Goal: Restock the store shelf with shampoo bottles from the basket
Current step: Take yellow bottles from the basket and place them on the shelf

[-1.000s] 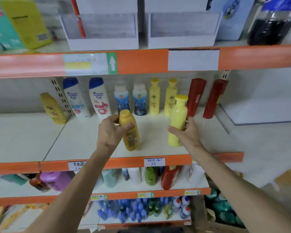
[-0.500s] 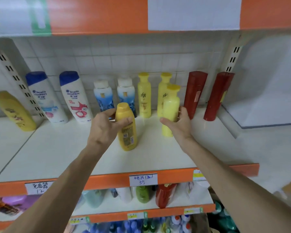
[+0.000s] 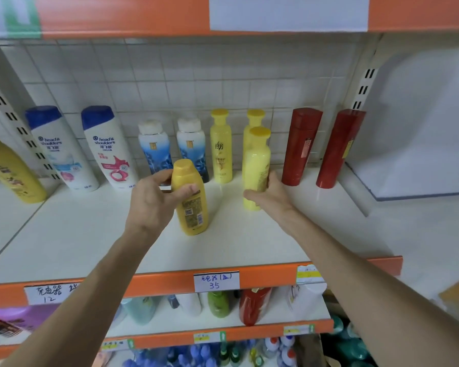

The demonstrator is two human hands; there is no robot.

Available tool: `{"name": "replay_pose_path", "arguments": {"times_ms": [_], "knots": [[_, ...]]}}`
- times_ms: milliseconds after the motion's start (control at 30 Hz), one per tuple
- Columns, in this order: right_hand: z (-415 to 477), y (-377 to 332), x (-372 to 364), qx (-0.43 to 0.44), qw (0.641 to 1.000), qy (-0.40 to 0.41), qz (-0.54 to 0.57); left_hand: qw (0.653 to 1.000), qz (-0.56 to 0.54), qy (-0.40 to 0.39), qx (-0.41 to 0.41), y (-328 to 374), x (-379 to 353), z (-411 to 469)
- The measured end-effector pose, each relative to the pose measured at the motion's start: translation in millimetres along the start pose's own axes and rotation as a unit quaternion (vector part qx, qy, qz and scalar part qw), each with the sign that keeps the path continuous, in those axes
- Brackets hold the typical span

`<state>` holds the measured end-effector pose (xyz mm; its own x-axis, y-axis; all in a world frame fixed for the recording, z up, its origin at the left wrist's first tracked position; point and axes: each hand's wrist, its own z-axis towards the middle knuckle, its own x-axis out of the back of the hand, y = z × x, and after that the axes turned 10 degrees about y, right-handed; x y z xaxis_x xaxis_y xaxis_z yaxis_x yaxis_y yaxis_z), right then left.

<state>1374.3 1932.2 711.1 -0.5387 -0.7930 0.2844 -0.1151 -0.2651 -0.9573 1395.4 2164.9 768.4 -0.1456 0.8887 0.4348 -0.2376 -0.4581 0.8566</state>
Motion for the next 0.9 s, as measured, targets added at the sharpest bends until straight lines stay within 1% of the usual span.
{"name": "replay_pose_path", "arguments": {"times_ms": [67,233,300,500,567,633,700,767,833,867,900], "knots": [[1,3,3,0.009,1.0,0.001,-0.014,1.0,-0.004,0.002,-0.001,0,0,-2],[2,6,-6,0.009,0.995,0.093,-0.03,1.0,-0.025,-0.002,-0.008,2,0,-7],[1,5,-10,0.012,0.993,0.111,-0.03,0.999,-0.038,-0.015,-0.012,3,-1,-8],[-1,5,-11,0.021,0.991,0.121,-0.054,0.997,-0.057,-0.046,-0.012,6,-7,-3],[-2,3,-6,0.01,0.995,0.093,-0.038,0.997,-0.059,-0.046,-0.011,5,-8,-3],[-3,0,0,-0.009,0.999,0.047,-0.019,0.997,-0.057,-0.042,-0.012,4,-8,-3],[-3,-2,6,-0.005,0.999,0.032,-0.016,0.998,-0.055,-0.04,-0.012,3,-9,-3],[-3,-5,4,0.014,0.997,0.059,-0.039,0.998,-0.054,-0.039,-0.01,3,-9,-2],[-3,-7,-1,0.026,0.989,0.106,-0.097,0.998,-0.051,-0.04,-0.01,3,-9,-2],[-3,-6,-3,0.02,0.986,0.117,-0.115,0.998,-0.049,-0.041,-0.01,3,-9,-2],[-4,-5,-4,0.011,0.987,0.11,-0.115,0.998,-0.047,-0.041,-0.01,4,-9,-2]]}}
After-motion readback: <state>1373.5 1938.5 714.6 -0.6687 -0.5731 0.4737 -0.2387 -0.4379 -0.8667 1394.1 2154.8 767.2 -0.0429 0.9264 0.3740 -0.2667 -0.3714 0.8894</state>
